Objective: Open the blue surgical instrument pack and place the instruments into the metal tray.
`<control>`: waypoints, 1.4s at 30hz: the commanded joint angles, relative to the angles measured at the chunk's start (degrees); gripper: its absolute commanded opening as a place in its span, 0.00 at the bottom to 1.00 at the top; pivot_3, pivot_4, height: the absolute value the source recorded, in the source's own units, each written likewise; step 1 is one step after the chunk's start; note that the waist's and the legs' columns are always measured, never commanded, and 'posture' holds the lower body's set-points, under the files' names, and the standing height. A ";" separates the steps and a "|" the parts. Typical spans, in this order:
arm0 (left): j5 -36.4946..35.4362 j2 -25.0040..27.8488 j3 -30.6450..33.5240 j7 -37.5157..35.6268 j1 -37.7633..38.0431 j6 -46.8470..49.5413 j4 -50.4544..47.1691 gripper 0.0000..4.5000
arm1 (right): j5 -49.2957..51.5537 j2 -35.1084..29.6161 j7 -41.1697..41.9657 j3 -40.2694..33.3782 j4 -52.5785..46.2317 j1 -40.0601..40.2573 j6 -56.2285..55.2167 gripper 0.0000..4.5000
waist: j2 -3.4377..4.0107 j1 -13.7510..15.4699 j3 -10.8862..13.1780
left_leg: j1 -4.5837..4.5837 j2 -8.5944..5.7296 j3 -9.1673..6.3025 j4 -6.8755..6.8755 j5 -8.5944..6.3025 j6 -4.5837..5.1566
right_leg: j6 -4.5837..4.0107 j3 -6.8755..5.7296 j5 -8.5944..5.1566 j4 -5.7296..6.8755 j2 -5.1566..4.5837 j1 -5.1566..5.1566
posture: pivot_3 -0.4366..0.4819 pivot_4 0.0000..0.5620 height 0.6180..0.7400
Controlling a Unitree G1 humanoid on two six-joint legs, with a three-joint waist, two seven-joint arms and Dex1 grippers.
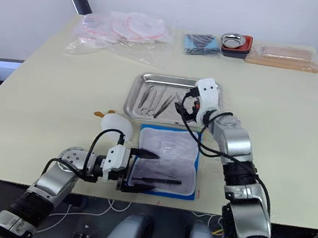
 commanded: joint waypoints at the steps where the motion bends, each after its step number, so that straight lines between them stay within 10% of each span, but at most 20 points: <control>1: 6.79 1.76 -3.73 1.32 3.46 2.91 7.18 1.00 | 3.49 -4.33 8.77 -1.06 -7.15 4.85 -7.67 0.98 | 0.01 0.01 0.00 | 0.01 0.01 0.01 -0.01 0.00 0.00 | 0.01 0.00 -0.03 0.00 0.00 0.00 | 0.48 0.27 1.00; 26: 6.58 1.89 -4.19 0.67 2.17 2.71 8.33 1.00 | 25.71 -37.25 55.26 -12.34 -15.92 19.91 -19.38 0.98 | -0.31 0.49 0.25 | -0.04 0.06 0.02 -0.10 -0.01 -0.02 | -0.15 -0.03 -0.14 -0.30 -0.05 0.03 | 0.48 0.27 1.00; 42: 6.93 2.25 -5.21 0.12 -0.58 1.24 11.55 1.00 | 5.97 -25.74 38.14 2.48 -13.70 20.36 -25.59 0.98 | -0.28 1.51 0.22 | -0.04 0.05 0.00 -0.13 -0.01 -0.02 | -0.15 -0.06 -0.14 -0.33 -0.01 0.01 | 0.48 0.27 1.00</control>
